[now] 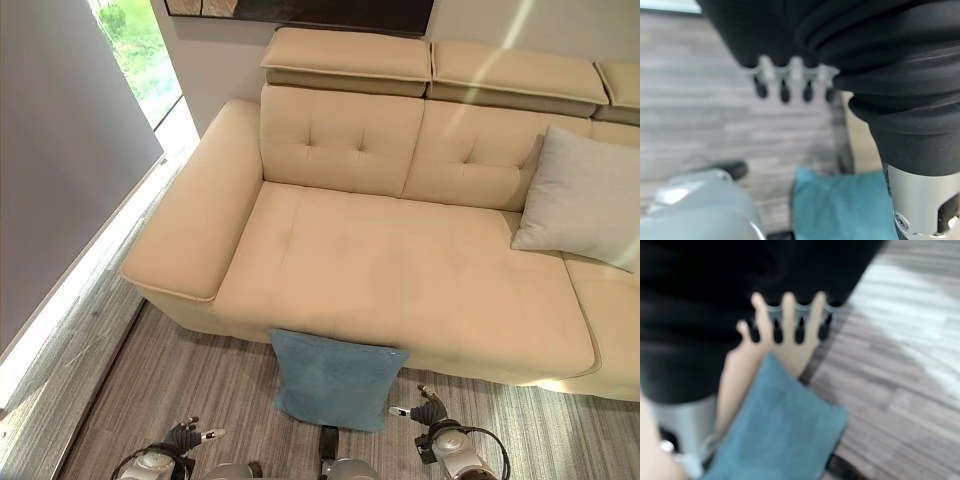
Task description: Pick up all the scattered cushions and arrange them neatly on the sofa.
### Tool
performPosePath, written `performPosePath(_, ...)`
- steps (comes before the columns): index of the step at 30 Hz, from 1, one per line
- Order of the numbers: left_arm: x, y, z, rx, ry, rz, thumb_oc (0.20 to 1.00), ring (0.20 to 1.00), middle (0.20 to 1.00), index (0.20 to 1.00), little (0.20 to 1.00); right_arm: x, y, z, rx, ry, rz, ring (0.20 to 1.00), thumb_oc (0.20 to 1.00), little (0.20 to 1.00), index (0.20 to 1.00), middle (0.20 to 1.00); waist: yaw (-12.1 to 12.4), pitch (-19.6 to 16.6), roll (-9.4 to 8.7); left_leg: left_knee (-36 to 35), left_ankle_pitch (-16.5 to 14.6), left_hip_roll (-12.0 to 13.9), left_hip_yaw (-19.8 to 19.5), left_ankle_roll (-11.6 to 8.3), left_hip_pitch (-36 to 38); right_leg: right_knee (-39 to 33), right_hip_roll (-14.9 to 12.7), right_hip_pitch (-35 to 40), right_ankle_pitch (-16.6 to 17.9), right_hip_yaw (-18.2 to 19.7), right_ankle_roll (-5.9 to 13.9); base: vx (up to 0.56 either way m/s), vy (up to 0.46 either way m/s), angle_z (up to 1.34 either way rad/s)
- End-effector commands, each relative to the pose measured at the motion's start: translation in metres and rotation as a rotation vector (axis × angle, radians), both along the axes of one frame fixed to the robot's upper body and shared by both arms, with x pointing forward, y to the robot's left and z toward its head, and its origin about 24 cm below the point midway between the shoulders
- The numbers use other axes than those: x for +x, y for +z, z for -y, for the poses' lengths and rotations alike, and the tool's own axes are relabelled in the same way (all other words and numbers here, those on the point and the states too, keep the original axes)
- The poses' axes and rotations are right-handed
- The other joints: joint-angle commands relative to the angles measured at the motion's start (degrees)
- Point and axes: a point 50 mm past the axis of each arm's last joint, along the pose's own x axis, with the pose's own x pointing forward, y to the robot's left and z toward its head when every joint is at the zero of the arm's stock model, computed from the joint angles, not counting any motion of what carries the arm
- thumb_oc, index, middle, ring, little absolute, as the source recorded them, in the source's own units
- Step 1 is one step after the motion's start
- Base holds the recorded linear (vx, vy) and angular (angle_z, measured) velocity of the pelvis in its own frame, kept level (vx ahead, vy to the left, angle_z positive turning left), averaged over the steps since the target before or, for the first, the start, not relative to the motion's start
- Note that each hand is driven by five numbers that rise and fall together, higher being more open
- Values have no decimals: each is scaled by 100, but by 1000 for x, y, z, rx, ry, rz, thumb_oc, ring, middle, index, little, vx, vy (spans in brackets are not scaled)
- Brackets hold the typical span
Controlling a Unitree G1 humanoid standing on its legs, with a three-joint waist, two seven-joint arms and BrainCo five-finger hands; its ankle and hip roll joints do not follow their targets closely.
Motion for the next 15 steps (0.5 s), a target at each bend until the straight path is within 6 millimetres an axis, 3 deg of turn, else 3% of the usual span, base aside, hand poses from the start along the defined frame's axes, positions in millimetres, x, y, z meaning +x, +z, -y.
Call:
performPosePath(1, -4, 0, -7, 15, -12, -10, 1000, 1000, 1000, 1000, 1000, -1, 2, 4, -5, -15, 24, 1000, 1000, 1000, 1000, 1000, 1, -8, 144, -349, 303, -116, -24, 212, -96, 1215, -68, -304, -669, 517, 624, 37, 96, -27)
performPosePath(9, -6, 2, -16, 24, 25, -8, 1000, 1000, 1000, 1000, 1000, 3, 1, -7, 18, -1, 30, 1000, 1000, 1000, 1000, 1000, 148, -11, 114, -461, 263, -195, 90, 342, 9, 1047, -184, -232, -509, 647, 760, 31, 78, -31)
performPosePath(15, -9, 5, -30, 49, 79, -2, 1000, 1000, 1000, 1000, 1000, 29, 13, -16, 42, 19, 128, 1000, 1000, 1000, 1000, 1000, 232, 194, 116, -174, 121, -146, 247, 457, -199, 1526, -255, -688, -389, 995, 977, -54, 4, -43)
